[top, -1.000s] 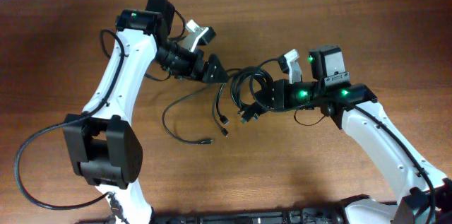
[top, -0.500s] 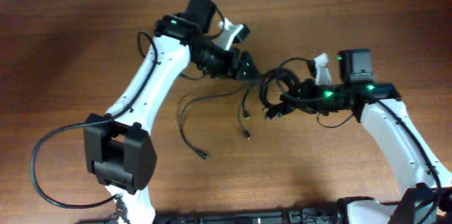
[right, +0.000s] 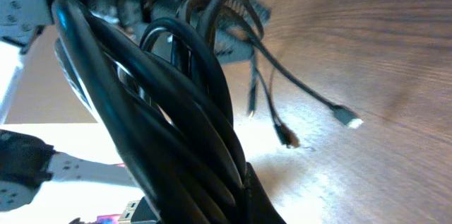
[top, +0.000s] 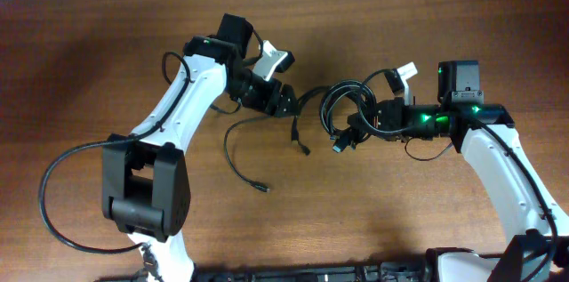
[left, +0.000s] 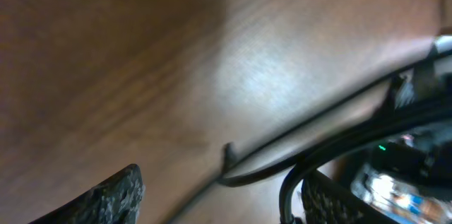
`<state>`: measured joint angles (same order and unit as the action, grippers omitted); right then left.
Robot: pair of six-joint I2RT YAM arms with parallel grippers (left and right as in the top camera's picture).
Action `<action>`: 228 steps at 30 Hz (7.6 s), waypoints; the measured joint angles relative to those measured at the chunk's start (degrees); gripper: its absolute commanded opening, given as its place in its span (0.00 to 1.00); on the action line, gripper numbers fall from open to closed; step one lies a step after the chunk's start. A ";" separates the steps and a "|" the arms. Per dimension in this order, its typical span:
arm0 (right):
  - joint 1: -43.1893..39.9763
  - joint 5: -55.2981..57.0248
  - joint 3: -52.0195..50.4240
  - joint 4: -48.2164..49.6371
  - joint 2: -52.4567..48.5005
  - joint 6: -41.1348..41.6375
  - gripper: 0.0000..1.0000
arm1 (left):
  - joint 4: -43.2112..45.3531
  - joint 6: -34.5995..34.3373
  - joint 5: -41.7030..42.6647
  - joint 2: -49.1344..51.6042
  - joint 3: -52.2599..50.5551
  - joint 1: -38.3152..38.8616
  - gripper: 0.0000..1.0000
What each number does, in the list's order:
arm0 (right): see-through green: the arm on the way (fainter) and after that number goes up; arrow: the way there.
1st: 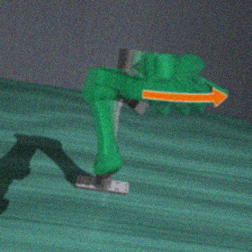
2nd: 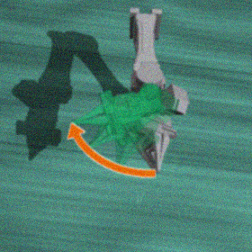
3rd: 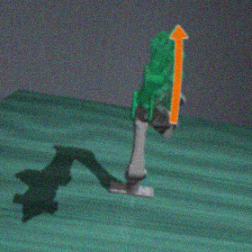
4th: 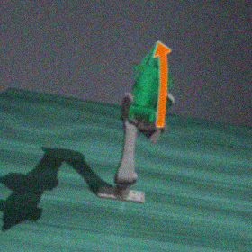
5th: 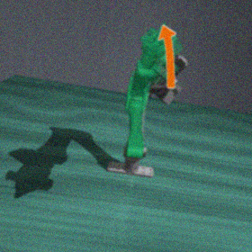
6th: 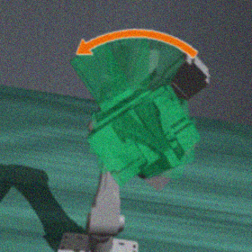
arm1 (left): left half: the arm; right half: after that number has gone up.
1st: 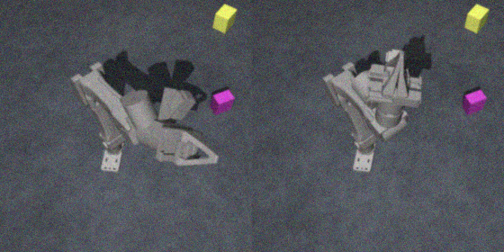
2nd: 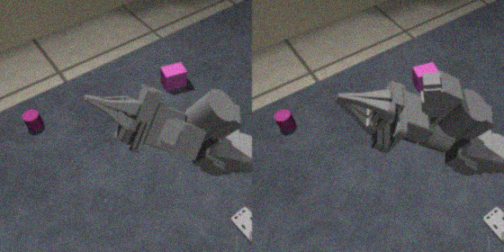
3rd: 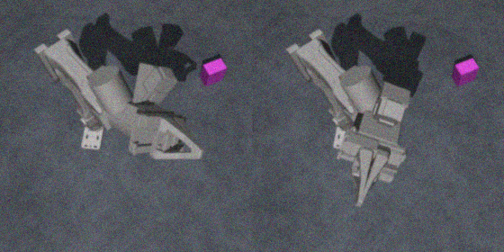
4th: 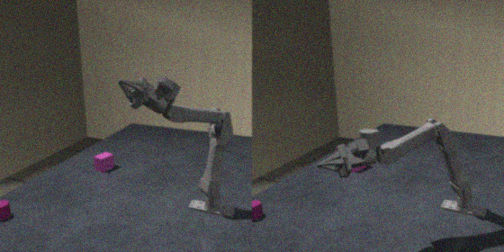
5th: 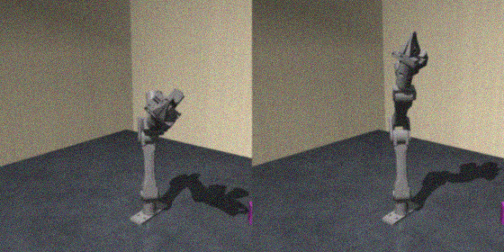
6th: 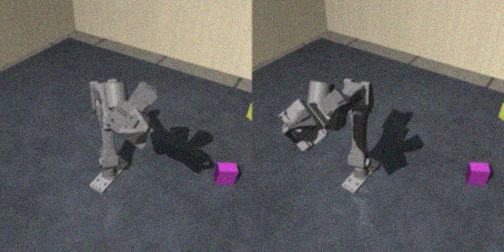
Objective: Untangle cables
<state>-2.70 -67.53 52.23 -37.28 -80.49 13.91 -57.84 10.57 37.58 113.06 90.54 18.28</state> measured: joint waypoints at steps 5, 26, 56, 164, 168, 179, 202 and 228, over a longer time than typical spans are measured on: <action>4.37 -2.69 0.00 0.00 0.00 0.63 0.04 | 7.82 -2.89 -2.49 0.00 -0.31 2.60 0.82; 6.67 1.51 0.00 0.02 0.07 0.68 0.04 | -15.39 12.72 6.58 0.09 10.12 -3.43 0.99; 13.90 14.36 0.00 2.62 0.07 1.40 0.04 | -10.97 -21.09 5.99 0.02 6.19 -25.88 0.99; 51.17 72.83 5.64 15.21 4.31 -3.82 0.16 | -30.73 23.98 32.57 0.33 5.90 -9.18 0.00; 50.58 76.06 5.66 17.77 0.28 -2.62 0.15 | -33.90 24.37 33.62 0.33 5.90 -9.25 0.00; 48.74 71.69 6.01 7.80 21.84 -1.64 0.21 | -31.34 24.33 38.51 0.33 5.90 -8.96 0.00; 46.25 71.91 5.84 13.40 10.54 -0.81 0.65 | -29.73 24.33 40.35 0.33 5.90 -7.19 0.00; 25.31 55.78 6.43 18.43 -0.48 7.32 0.80 | -24.76 24.35 36.87 0.33 5.99 -5.55 0.00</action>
<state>22.61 -11.75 58.65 -18.85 -80.97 21.23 -82.61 34.92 74.46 113.38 96.53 12.73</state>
